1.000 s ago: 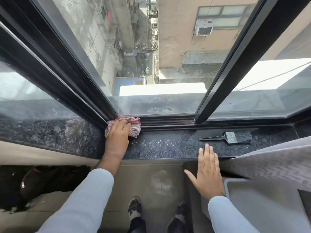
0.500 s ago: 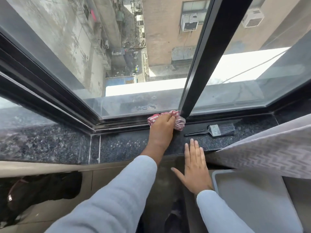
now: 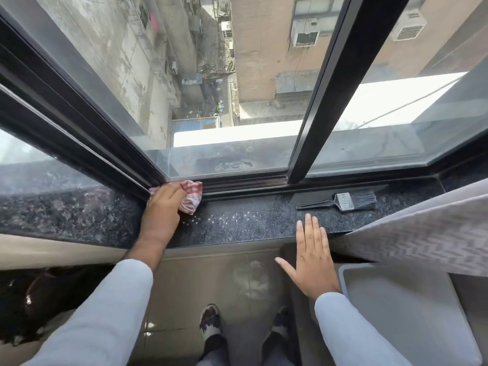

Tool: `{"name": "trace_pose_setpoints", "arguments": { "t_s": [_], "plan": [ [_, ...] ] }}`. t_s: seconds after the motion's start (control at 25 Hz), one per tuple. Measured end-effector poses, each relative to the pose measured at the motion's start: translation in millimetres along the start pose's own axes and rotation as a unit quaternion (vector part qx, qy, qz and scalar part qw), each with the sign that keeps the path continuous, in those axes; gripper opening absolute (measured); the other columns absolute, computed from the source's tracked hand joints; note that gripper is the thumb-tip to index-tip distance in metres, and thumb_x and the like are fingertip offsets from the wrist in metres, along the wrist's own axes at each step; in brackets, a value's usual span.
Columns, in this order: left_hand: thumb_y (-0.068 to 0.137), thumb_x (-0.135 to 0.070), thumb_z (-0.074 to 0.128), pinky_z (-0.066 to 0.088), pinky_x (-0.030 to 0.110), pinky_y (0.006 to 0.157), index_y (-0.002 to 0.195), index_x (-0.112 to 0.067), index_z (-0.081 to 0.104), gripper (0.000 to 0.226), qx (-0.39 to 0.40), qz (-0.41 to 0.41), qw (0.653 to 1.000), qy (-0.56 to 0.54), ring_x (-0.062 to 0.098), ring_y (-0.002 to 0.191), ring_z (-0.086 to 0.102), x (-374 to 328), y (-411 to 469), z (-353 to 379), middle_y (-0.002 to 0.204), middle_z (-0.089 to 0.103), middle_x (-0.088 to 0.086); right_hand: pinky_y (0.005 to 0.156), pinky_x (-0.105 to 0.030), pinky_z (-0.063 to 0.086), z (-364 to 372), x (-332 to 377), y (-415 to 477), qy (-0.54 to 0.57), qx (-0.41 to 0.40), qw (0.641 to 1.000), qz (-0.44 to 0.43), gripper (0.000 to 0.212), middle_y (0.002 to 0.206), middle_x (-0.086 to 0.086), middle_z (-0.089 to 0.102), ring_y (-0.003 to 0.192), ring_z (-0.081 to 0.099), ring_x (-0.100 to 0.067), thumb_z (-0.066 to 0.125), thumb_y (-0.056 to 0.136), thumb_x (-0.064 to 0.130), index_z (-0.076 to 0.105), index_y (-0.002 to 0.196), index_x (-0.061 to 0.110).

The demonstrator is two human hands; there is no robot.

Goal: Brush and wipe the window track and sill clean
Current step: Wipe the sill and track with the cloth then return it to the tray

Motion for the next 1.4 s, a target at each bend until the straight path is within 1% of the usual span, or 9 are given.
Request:
{"name": "trace_pose_setpoints", "arguments": {
  "t_s": [0.16,0.28,0.44,0.6,0.76,0.92,1.08,1.2,1.4],
  "plan": [
    [0.070,0.021,0.061,0.052,0.043,0.098,0.104,-0.004,0.077,0.045,-0.045,-0.055,0.994,-0.086,0.037,0.104,0.069,-24,12,-11,0.110,0.076,0.017,0.132,-0.059,0.021,-1,0,1,0.001,0.001,1.000,0.000,0.113,0.177,-0.023,-0.004,0.165,-0.001,-0.038,0.031,0.094,0.083,0.000,0.166,0.002],
    [0.071,0.020,0.061,0.048,0.036,0.098,0.111,-0.004,0.078,0.050,-0.048,0.150,0.975,-0.156,0.032,0.107,0.064,-98,9,-7,0.113,0.075,0.016,0.132,-0.058,0.019,-1,-2,1,0.008,-0.001,1.000,-0.003,0.112,0.177,-0.022,-0.004,0.165,-0.003,-0.038,0.031,0.093,0.083,0.000,0.166,0.003],
    [0.087,0.008,0.065,0.054,0.043,0.098,0.116,-0.006,0.077,0.034,0.020,0.406,0.899,-0.164,0.034,0.111,0.065,-189,13,19,0.115,0.072,0.018,0.133,-0.055,0.012,-1,-4,0,0.019,-0.012,1.000,-0.007,0.111,0.178,-0.020,0.000,0.166,-0.004,-0.035,0.032,0.094,0.083,0.006,0.166,0.002],
    [0.088,0.007,0.071,0.053,0.053,0.105,0.112,-0.001,0.075,0.026,0.143,0.504,0.848,-0.080,0.041,0.125,0.062,-202,20,55,0.128,0.071,0.019,0.132,-0.057,0.018,0,-4,0,0.009,-0.014,1.000,-0.004,0.111,0.178,-0.022,-0.002,0.166,-0.003,-0.036,0.036,0.093,0.081,0.011,0.165,0.000],
    [0.097,0.000,0.051,0.056,0.047,0.100,0.109,-0.005,0.073,0.026,0.108,0.526,0.843,-0.036,0.040,0.120,0.065,-159,14,57,0.128,0.071,0.015,0.134,-0.057,0.016,0,-3,-1,0.003,-0.010,1.000,-0.008,0.113,0.177,-0.023,-0.005,0.165,-0.004,-0.038,0.035,0.092,0.081,0.000,0.166,0.002],
    [0.094,0.001,0.041,0.060,0.045,0.093,0.116,-0.004,0.073,0.039,0.037,0.395,0.918,0.010,0.036,0.110,0.070,-78,-10,39,0.129,0.071,0.017,0.133,-0.059,0.018,-3,-2,0,0.015,-0.017,1.000,-0.009,0.112,0.177,-0.023,0.000,0.165,0.000,-0.038,0.036,0.092,0.081,0.005,0.166,0.002],
    [0.085,0.002,0.044,0.058,0.055,0.088,0.117,-0.003,0.071,0.042,0.061,0.090,0.994,0.014,0.044,0.109,0.065,-22,-36,27,0.128,0.067,0.023,0.133,-0.059,0.017,-2,-4,0,0.011,-0.016,1.000,-0.006,0.114,0.177,-0.023,0.000,0.165,0.000,-0.038,0.038,0.091,0.081,0.007,0.166,0.002],
    [0.086,0.008,0.051,0.054,0.053,0.096,0.132,-0.015,0.062,0.053,0.087,-0.147,0.985,0.020,0.042,0.111,0.055,6,-45,21,0.134,0.054,0.017,0.133,-0.059,0.017,-3,-3,-1,0.011,-0.013,1.000,-0.008,0.114,0.177,-0.024,0.001,0.165,0.001,-0.039,0.038,0.090,0.081,0.008,0.166,0.001],
    [0.089,0.002,0.047,0.050,0.050,0.096,0.129,-0.004,0.060,0.042,0.059,-0.262,0.963,-0.036,0.047,0.103,0.060,-11,-41,24,0.120,0.056,0.024,0.133,-0.060,0.017,-1,-1,-3,0.011,-0.011,1.000,-0.006,0.114,0.176,-0.026,0.004,0.165,0.002,-0.040,0.037,0.090,0.081,0.009,0.165,0.000]
  ]
}}
Point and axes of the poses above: each hand's wrist, its own y-axis towards the middle knuckle, its own z-axis out of the palm, x = y × z, the point moved 4 cm from there along y, towards the middle knuckle
